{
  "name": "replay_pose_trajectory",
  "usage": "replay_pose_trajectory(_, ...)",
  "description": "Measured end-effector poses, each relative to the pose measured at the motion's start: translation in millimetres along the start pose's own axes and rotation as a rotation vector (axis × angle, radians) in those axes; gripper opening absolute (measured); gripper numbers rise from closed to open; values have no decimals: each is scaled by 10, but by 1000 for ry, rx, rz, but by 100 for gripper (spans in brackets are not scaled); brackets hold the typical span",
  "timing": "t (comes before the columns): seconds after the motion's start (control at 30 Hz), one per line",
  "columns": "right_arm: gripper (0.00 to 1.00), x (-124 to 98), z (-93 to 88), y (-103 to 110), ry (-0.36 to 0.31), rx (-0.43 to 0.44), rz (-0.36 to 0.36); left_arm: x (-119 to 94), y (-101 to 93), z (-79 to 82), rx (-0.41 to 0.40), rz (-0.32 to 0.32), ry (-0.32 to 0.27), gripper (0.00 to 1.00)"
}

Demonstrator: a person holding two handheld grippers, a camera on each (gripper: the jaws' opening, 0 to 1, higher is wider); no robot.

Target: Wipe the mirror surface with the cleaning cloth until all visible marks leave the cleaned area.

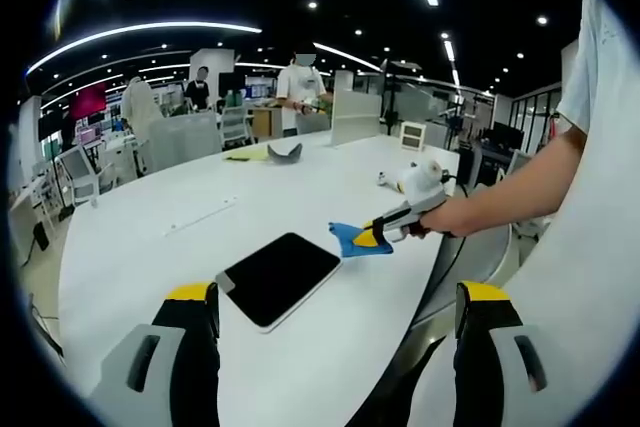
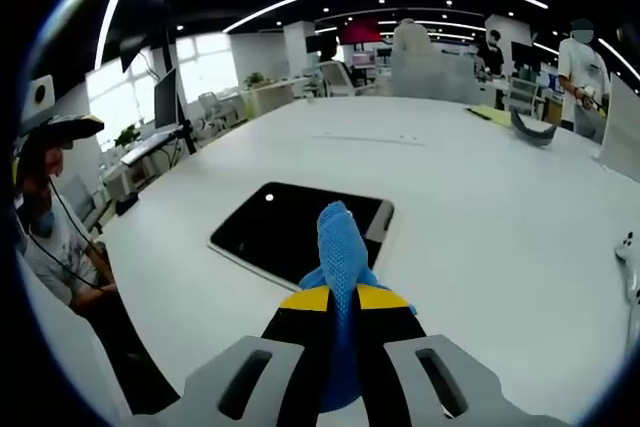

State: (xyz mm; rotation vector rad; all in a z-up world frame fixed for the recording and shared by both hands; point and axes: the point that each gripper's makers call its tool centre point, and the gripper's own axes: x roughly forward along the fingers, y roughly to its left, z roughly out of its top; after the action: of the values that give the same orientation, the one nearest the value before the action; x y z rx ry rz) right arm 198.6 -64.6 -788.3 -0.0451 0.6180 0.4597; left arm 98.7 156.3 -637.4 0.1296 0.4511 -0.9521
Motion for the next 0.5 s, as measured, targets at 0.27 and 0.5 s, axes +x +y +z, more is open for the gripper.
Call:
replay_pose_trajectory(0.27, 3, -49, -89, -124, 11, 20, -28, 14, 9, 3, 4, -12, 3, 99)
replay_pose_trajectory(0.5, 3, -95, -191, -233, 28, 22, -50, 43, 27, 3, 5, -15, 3, 99)
